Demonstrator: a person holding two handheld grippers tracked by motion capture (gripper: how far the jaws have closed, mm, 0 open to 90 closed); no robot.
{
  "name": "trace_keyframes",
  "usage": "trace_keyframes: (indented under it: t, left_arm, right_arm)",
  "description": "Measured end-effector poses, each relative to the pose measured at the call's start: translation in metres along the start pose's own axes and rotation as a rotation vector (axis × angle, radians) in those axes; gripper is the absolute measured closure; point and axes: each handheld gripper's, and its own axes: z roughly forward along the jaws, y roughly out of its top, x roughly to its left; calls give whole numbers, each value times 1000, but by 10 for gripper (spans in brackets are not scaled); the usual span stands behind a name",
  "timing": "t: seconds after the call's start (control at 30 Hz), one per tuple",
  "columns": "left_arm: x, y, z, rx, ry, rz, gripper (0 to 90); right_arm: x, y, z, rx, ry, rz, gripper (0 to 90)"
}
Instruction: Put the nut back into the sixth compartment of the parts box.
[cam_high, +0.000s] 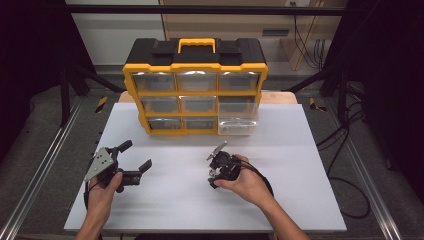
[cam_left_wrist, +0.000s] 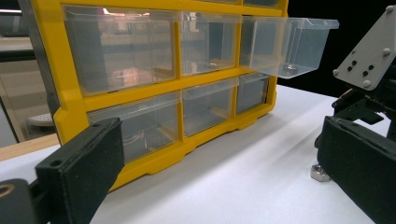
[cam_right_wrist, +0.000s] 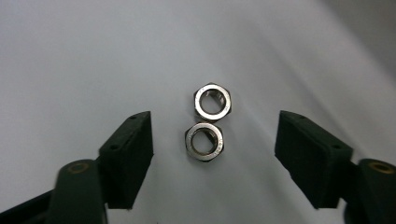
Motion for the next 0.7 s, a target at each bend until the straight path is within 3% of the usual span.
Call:
trace_keyframes:
  t: [0.4,0.7]
  left_arm:
    - [0,0,0,3,1,2,9]
    - [-1,0,1,5,1,1,9]
  right_arm:
    - [-3,-3,4,17,39,13,541]
    - [-6,-4,3,14,65,43,627]
